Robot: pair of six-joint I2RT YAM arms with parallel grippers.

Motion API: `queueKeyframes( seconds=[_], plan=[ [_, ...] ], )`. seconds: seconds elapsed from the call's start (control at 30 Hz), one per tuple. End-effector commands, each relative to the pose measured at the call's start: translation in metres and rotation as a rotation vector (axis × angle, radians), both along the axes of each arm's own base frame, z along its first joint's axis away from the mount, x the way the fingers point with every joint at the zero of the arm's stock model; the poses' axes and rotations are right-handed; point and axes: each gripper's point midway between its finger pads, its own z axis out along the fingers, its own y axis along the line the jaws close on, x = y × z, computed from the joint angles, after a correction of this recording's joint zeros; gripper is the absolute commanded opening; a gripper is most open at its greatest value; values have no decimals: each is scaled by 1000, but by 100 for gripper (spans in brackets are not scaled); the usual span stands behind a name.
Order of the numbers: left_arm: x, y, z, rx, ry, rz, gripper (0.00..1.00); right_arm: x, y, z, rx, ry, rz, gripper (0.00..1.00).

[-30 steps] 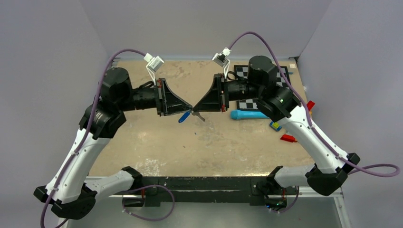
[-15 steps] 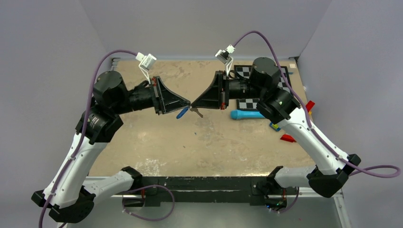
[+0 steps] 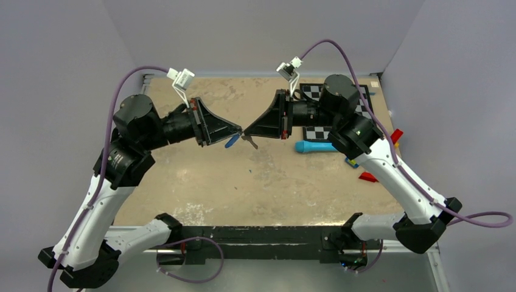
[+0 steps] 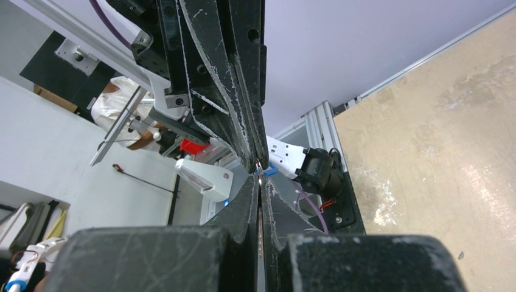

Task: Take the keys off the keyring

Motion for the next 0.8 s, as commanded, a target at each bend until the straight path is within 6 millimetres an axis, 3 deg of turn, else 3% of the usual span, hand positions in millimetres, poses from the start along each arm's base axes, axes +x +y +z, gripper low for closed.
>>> queueKeyframes(
  seconds=[0.0, 0.53, 0.77],
  plan=[
    [9, 4, 9, -33, -20, 62, 0, -16, -8, 17, 46, -44, 30, 0],
    [4, -8, 12, -47, -23, -35, 0, -16, -6, 23, 46, -69, 51, 0],
    [-5, -7, 3, -6, -42, -77, 3, -18, -6, 17, 26, -66, 70, 0]
  ],
)
